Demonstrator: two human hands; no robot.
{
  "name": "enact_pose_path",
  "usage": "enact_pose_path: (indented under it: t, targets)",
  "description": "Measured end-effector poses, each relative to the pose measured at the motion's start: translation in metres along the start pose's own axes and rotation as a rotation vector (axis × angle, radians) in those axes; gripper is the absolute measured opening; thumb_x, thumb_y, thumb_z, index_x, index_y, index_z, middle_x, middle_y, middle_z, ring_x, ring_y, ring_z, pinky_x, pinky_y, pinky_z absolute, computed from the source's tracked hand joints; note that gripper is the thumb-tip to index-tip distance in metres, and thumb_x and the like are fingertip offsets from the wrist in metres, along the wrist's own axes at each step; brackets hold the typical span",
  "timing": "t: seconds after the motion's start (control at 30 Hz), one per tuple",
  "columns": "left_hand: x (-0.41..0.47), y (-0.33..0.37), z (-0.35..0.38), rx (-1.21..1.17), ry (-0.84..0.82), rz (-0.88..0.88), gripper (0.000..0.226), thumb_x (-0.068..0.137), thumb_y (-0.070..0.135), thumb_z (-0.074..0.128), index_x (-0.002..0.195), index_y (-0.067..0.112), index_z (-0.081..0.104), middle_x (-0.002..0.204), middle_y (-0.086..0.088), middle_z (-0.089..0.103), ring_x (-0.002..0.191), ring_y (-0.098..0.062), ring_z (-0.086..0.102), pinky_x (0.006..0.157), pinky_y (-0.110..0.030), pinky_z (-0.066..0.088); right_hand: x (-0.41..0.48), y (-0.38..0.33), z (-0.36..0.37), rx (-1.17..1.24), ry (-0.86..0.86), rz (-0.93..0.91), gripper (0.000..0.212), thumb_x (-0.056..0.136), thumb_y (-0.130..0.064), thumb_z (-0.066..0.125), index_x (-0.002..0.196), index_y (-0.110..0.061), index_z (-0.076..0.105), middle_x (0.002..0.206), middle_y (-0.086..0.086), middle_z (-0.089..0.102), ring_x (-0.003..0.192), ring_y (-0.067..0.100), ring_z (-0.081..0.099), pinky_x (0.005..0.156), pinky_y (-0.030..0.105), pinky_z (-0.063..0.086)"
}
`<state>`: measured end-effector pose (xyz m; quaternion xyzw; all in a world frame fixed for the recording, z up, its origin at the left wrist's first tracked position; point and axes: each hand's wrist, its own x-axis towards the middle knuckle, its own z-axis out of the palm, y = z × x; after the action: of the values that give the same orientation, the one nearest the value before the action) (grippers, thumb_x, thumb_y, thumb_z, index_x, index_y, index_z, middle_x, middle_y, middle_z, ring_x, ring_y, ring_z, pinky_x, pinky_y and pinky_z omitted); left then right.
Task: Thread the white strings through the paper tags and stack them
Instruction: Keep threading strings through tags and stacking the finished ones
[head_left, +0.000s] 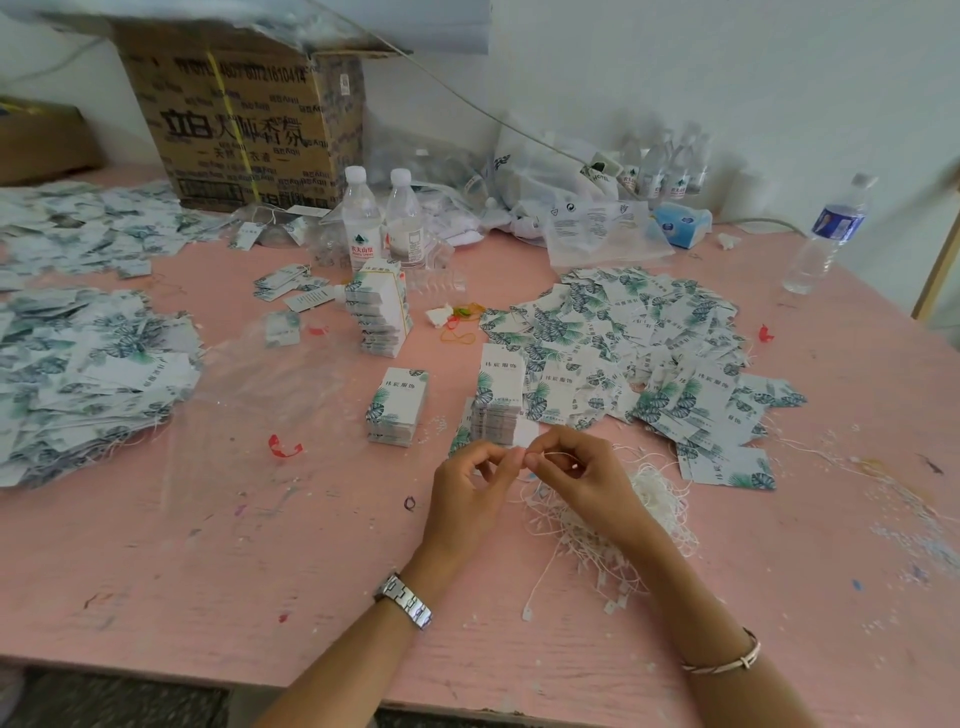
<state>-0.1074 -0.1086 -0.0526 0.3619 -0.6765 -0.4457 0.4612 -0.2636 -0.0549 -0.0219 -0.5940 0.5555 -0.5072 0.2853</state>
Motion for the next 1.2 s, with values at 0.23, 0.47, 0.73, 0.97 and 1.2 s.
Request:
enact_pose_path:
  t: [0.23, 0.47, 0.73, 0.97, 1.2]
  targets:
    - [-0.001, 0.003, 0.0, -0.06, -0.013, -0.044, 0.014, 0.095, 0.025, 0.068, 0.089, 0.018, 0.079, 0.078, 0.013, 0.07, 0.074, -0.007, 0.054, 0.068, -0.016, 0.038, 0.003, -0.004, -0.002, 0.028, 0.075, -0.084, 0.011, 0.08, -0.016, 0.077, 0.089, -0.01, 0.08, 0.07, 0.014, 0.054, 0.059, 0.007, 0.04, 0.056, 0.018, 0.032]
    - [0.0, 0.008, -0.003, -0.132, -0.055, -0.103, 0.011, 0.095, 0.016, 0.068, 0.092, 0.01, 0.078, 0.077, -0.004, 0.069, 0.07, -0.005, 0.048, 0.064, -0.018, 0.037, 0.003, -0.002, -0.005, 0.039, 0.05, -0.088, 0.016, 0.08, -0.004, 0.078, 0.095, -0.004, 0.079, 0.068, 0.018, 0.051, 0.06, 0.007, 0.041, 0.058, 0.017, 0.033]
    - [-0.003, 0.008, -0.002, -0.019, 0.014, -0.031, 0.008, 0.093, 0.017, 0.071, 0.086, 0.019, 0.075, 0.074, 0.019, 0.062, 0.073, -0.002, 0.049, 0.068, -0.017, 0.039, 0.001, -0.001, -0.003, 0.024, 0.039, -0.028, 0.007, 0.087, -0.011, 0.075, 0.086, -0.004, 0.074, 0.068, 0.007, 0.059, 0.055, 0.006, 0.042, 0.053, 0.016, 0.033]
    - [-0.01, 0.015, -0.004, 0.337, 0.206, 0.258, 0.006, 0.09, 0.019, 0.073, 0.093, 0.014, 0.074, 0.088, 0.009, 0.066, 0.084, -0.006, 0.052, 0.077, -0.022, 0.044, 0.001, 0.001, -0.007, 0.019, 0.067, 0.023, 0.008, 0.092, -0.01, 0.071, 0.085, -0.005, 0.071, 0.058, -0.014, 0.046, 0.055, 0.011, 0.031, 0.054, 0.021, 0.027]
    - [0.019, 0.036, -0.017, 0.764, 0.323, 0.487, 0.031, 0.092, 0.033, 0.068, 0.121, 0.022, 0.071, 0.121, 0.001, 0.063, 0.108, -0.022, 0.048, 0.084, -0.033, 0.04, 0.002, 0.001, -0.01, 0.095, 0.146, 0.026, 0.014, 0.095, -0.011, 0.066, 0.086, 0.0, 0.064, 0.055, -0.018, 0.039, 0.052, 0.005, 0.028, 0.053, 0.015, 0.026]
